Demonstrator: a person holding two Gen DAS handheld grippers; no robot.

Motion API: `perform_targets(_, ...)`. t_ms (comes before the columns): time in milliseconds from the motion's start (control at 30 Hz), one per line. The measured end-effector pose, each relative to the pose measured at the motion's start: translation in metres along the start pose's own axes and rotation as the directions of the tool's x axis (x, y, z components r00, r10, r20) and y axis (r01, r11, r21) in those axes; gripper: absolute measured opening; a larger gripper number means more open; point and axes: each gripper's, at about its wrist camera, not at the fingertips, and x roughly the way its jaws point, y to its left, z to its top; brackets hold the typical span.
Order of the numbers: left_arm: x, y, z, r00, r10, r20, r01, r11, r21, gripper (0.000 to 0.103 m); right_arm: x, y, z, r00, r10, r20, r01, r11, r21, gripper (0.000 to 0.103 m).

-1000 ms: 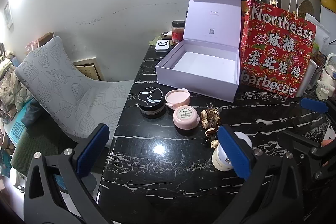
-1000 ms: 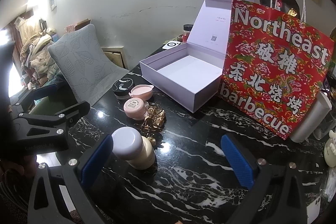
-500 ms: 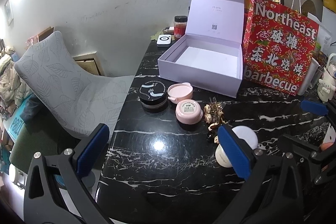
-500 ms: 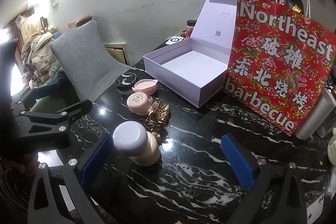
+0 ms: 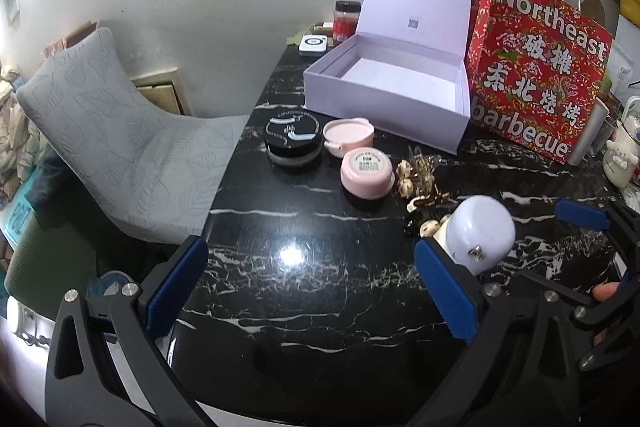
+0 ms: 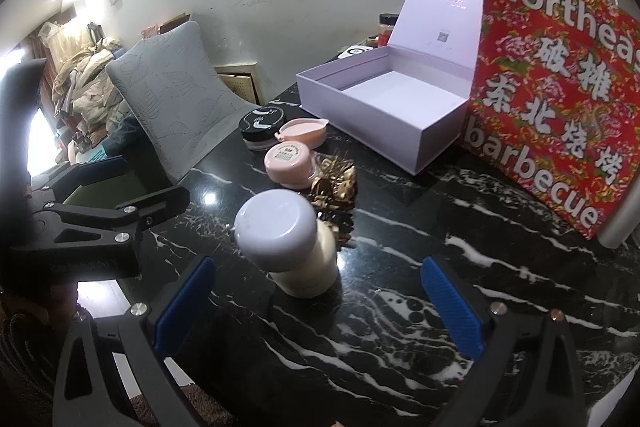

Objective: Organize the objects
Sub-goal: 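Move the right gripper onto the white round compact and close it, then grasp the cream jar with the left gripper while the right gripper holds the compact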

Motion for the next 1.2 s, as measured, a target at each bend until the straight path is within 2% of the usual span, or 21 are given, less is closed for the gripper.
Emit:
perform_targets(167,0.008,0.006,-0.007,1.0,0.004,-0.023,-0.004,1.0,-0.011,0.103,0.011,0.005,-0.003,1.0,0.017,0.023,-0.017,1.0,-0.003,0.103)
perform_targets(333,0.012,0.012,-0.012,0.999,0.008,-0.038,-0.009,1.0,-0.027,0.103,0.014,0.012,0.0,0.997,0.053,0.055,-0.052,0.998,-0.023,0.097)
perform_targets(500,0.015,0.016,-0.013,0.999,0.007,-0.039,-0.008,0.999,-0.033,0.103,0.022,0.016,0.007,0.994,0.085,0.061,-0.083,0.996,-0.038,0.077)
perform_targets(567,0.016,0.016,-0.013,0.999,0.003,-0.043,-0.004,1.0,-0.03,0.103,0.026,0.016,0.008,0.994,0.097,0.054,-0.095,0.995,-0.043,0.073)
perform_targets(667,0.019,0.013,-0.014,0.999,-0.011,-0.05,0.009,1.0,-0.023,0.103,0.028,0.015,0.009,0.993,0.112,0.05,-0.109,0.993,-0.05,0.056)
perform_targets(933,0.026,-0.008,-0.011,0.996,-0.068,-0.055,0.069,0.997,0.016,0.103,0.015,0.003,0.008,0.994,0.079,0.075,-0.074,0.995,-0.071,0.056)
perform_targets(1200,0.031,-0.033,-0.009,0.984,-0.169,-0.065,0.172,0.984,0.041,0.103,0.005,-0.022,0.003,0.997,0.034,0.066,-0.033,0.999,-0.027,0.056)
